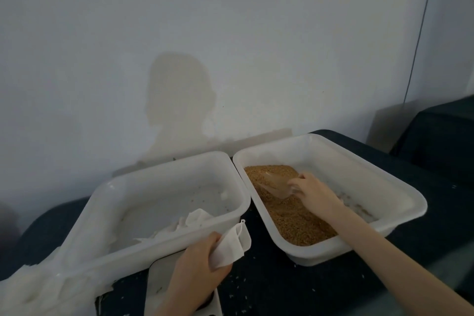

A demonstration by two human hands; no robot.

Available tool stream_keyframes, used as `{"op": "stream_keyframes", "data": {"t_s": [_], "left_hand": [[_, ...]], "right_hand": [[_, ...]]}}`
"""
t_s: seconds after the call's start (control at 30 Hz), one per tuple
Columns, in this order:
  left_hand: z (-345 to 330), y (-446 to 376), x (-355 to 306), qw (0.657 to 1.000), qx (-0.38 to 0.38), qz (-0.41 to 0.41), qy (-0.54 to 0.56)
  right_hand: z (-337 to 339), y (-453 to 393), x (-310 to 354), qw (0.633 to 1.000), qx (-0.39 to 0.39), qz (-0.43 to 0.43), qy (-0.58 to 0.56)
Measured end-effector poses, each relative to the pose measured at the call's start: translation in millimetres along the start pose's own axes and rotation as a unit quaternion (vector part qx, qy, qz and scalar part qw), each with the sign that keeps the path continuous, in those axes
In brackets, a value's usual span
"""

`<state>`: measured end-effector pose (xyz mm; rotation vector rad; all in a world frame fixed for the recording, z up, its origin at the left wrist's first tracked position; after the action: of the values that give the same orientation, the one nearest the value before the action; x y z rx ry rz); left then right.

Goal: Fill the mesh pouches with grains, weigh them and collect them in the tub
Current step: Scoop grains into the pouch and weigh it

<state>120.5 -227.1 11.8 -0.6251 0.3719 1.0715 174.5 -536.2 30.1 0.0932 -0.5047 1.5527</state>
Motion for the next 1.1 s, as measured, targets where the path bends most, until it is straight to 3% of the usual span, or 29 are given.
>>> {"op": "stream_keyframes", "data": {"t_s": [0.2, 0.43, 0.57, 0.7, 0.83, 1.1], "left_hand": [[7.3, 4.3, 6.3, 1.000, 0.001, 0.012, 0.010], [19.5, 11.1, 14.4, 0.999, 0.004, 0.044, 0.005], [31.1, 16.7, 24.1, 0.998, -0.009, 0.067, -0.020], [45.6, 22.1, 32.4, 0.995, -0.018, 0.090, -0.043], [59.5, 28.8, 39.1, 0.993, -0.020, 0.089, -0.069], [70.1, 34.8, 41.8, 0.985, -0.055, 0.119, -0.112]], "right_hand": [[9.9, 4.4, 3.5, 0.997, -0.068, 0.002, -0.020], [20.8, 11.0, 21.6, 0.989, -0.102, 0.099, -0.030], [21.7, 11.5, 40.0, 0.984, -0.056, 0.152, -0.069], [25.7, 16.9, 67.7, 0.961, -0.014, 0.178, -0.210], [35.4, 26.5, 81.6, 0.942, 0.023, 0.200, -0.270], [42.1, 33.6, 94.1, 0.950, 0.064, 0.232, -0.198]]}}
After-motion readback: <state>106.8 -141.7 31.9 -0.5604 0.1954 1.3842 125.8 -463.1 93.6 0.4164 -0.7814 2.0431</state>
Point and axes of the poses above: each hand's wrist, its own y-axis away from the middle knuckle, its own z-axis out of the back of the hand, x = y × z, the point moved 1 cm from there along -y, towards the middle knuckle, and after that the axes turned 2 degrees about -x, right-handed, at the moved point
